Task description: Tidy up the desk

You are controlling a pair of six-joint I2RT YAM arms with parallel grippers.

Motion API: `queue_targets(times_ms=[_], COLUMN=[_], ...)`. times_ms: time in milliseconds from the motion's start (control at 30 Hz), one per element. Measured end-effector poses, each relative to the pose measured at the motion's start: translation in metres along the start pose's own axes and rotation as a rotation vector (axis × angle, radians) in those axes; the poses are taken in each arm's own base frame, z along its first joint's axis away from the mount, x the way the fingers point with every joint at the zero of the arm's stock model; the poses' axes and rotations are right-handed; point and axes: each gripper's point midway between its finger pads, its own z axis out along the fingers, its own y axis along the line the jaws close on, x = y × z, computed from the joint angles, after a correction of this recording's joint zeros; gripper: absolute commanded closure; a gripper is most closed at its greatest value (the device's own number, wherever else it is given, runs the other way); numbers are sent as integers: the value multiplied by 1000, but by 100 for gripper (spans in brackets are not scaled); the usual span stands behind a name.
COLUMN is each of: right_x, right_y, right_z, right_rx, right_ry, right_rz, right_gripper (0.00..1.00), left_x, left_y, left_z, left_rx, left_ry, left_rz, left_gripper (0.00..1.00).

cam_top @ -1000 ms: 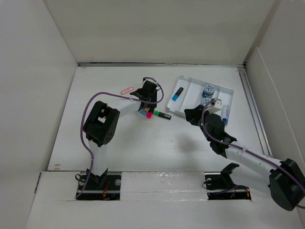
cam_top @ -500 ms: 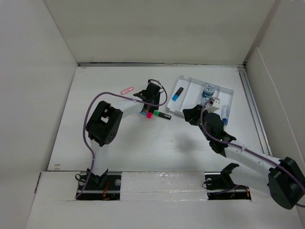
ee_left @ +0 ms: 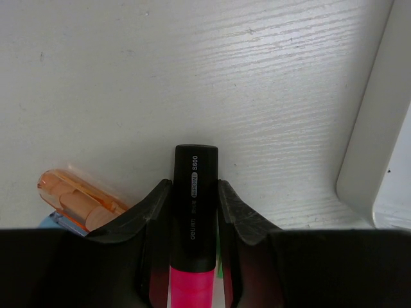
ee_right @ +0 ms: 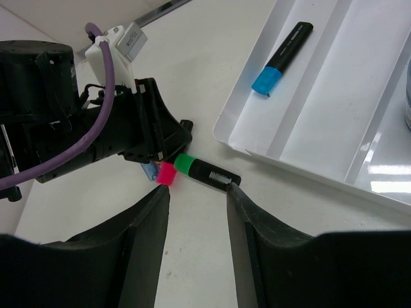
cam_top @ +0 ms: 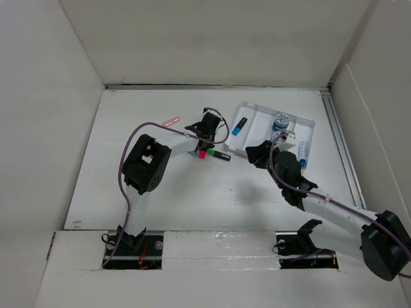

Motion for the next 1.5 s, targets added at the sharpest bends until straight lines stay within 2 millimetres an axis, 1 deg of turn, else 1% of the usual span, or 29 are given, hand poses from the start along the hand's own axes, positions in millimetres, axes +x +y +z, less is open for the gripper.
queue_targets(times_ms=[133,233,267,300,333,367,400,467,500,533,633,667,700,767,833,933,1067,1167,1200,1233,1300,1333,1400,1433,1500], right_x=[0,1,2,2,2,1,1,-1,-3,-5,-15,-19,-24,-34,-40,-46,-48,-47,-47,-46,-43,-42,-39,-37,-35], right_y=[0,-2,-3,-3,-4,-4,-5,-6,-6,-6,-8,-8,-8,-9,-13,-16,-18,-18,-19,-19,-21,-22,-23,-23,-23], right_z=[0,1,1,2,2,2,2,2,1,1,-2,-4,-7,-13,-20,-26,-28,-27,-27,-26,-25,-24,-23,-22,-21], right_rx=[2,7,11,13,17,20,22,29,33,37,47,48,49,47,50,57,62,66,67,70,76,78,82,82,83], right_ry=[-1,0,3,3,2,-2,-5,-12,-20,-30,-67,-82,-100,-143,-174,-204,-215,-215,-212,-209,-201,-198,-190,-184,-176], right_rz=[0,-1,-3,-6,-6,-5,-4,-1,3,5,21,29,38,59,75,91,97,100,99,98,94,92,88,86,83], right_gripper=[53,54,65,71,80,95,98,100,100,100,100,100,100,100,100,100,99,96,96,95,93,92,91,90,91], left_x=[-4,-24,-34,-46,-61,-77,-94,-124,-127,-150,-179,-187,-191,-191,-182,-159,-129,-116,-115,-114,-113,-115,-116,-117,-119], left_y=[1,1,-1,-2,-5,-9,-14,-24,-29,-37,-62,-70,-78,-92,-105,-120,-135,-142,-143,-144,-147,-147,-147,-147,-144], left_z=[-3,-9,-13,-17,-22,-28,-34,-48,-50,-62,-78,-82,-82,-78,-68,-45,-21,-11,-9,-7,-5,-4,-3,-3,-2], left_rx=[-10,-23,-24,-22,-15,-3,14,62,84,122,246,284,318,369,409,444,471,485,487,489,490,489,484,478,463], left_ry=[5,-23,-40,-59,-83,-115,-148,-209,-214,-260,-306,-322,-328,-320,-294,-228,-152,-123,-120,-119,-119,-123,-130,-134,-143], left_rz=[2,0,-1,-2,-5,-13,-22,-44,-45,-60,-83,-91,-93,-95,-91,-79,-60,-49,-48,-47,-45,-45,-42,-44,-46], left_gripper=[95,95,95,95,95,95,95,95,95,95,94,94,94,94,93,93,91,90,89,82,74,66,59,50,43])
